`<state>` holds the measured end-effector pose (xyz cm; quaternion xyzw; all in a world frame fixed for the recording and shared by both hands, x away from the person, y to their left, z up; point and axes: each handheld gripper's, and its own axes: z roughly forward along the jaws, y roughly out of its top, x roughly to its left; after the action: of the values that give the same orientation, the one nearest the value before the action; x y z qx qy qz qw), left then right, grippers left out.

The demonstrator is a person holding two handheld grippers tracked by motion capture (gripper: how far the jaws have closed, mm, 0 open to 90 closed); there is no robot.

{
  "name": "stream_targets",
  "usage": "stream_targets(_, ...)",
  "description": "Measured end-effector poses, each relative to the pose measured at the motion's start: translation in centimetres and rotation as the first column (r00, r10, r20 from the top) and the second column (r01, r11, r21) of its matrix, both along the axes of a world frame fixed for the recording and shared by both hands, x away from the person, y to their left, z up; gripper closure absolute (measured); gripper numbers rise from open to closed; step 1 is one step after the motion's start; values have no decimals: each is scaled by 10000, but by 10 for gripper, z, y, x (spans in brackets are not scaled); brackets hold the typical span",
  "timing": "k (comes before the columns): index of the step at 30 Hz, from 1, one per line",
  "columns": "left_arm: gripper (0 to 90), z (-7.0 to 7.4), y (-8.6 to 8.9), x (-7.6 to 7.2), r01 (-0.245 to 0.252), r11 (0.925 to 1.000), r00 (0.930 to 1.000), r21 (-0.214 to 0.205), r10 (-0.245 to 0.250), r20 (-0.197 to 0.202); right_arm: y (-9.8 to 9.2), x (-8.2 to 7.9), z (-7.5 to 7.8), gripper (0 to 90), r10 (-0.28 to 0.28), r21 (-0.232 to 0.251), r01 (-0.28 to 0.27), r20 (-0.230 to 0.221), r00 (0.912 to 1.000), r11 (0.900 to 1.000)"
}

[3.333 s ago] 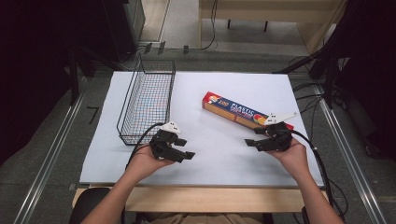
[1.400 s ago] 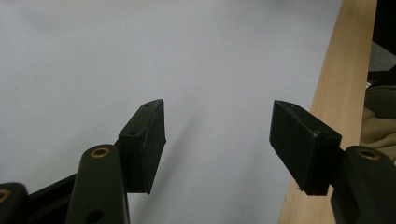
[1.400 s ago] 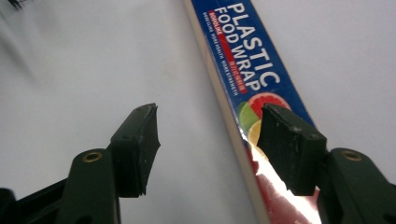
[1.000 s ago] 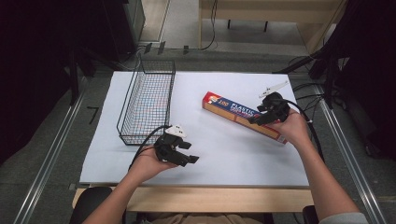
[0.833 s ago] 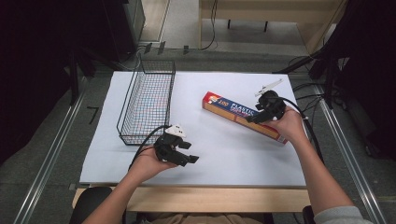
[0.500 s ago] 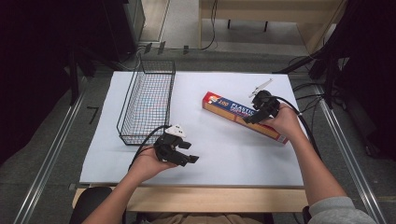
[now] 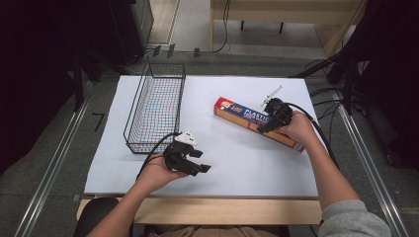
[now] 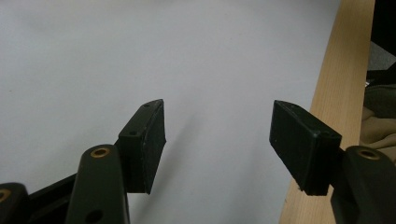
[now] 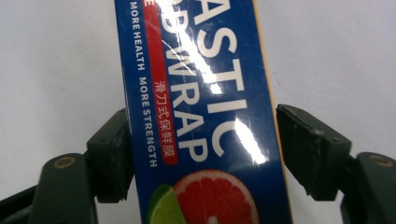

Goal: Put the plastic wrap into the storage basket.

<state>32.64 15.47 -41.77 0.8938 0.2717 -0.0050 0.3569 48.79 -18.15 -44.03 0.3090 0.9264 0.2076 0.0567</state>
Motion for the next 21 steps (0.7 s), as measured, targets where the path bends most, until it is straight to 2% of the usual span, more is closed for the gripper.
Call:
stream_targets(3, 368, 0, 0, 0, 9, 10000, 10000, 0, -9, 0, 1, 0, -4, 331, 475, 174, -479, 237, 9986, 9987)
stream_targets(8, 370, 0, 0, -1, -21, 10000, 10000, -84, 21, 25, 4, 2, -8, 337, 484, 167, -485, 88, 9988, 9987)
stream_targets(11, 372, 0, 0, 0, -43, 9999, 10000, -107, 43, 28, 4, 2, -9, 350, 479, 174, -481, 143, 9988, 9987)
stream_targets(17, 376, 1, 0, -1, -5, 10000, 10000, -92, 6, 67, 3, 0, -8, 404, 846, 151, -851, 361, 9958, 9963)
stream_targets(21, 377, 1, 0, -1, 1, 10000, 10000, -96, 0, 66, 3, 0, -7, 416, 881, 225, -889, 322, 9956, 9958)
